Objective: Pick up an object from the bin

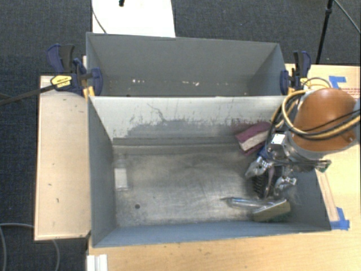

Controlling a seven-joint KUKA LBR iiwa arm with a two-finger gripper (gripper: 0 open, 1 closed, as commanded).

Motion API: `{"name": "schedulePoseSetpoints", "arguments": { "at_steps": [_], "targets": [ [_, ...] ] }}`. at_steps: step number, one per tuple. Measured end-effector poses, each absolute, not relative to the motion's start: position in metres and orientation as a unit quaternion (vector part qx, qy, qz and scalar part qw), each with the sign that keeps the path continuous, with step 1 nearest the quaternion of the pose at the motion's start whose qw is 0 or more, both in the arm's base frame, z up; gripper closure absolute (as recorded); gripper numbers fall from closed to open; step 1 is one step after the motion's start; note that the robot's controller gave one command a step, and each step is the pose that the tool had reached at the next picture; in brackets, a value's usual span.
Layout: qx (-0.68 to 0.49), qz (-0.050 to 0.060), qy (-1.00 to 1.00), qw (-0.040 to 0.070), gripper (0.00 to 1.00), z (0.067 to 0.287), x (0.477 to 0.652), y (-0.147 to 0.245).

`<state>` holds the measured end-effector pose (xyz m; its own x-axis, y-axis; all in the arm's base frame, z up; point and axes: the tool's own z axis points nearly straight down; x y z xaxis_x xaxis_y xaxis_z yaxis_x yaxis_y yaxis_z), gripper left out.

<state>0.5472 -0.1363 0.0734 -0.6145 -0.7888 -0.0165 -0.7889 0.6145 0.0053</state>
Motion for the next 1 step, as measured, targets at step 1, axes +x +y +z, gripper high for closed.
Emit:
{"name": "schedulePoseSetpoints", "arguments": {
  "at_steps": [1],
  "targets": [
    [-0.529, -0.003, 0.848, 0.003, 1.0, 0.2496, 0.5348, -0.148]
  ]
}}
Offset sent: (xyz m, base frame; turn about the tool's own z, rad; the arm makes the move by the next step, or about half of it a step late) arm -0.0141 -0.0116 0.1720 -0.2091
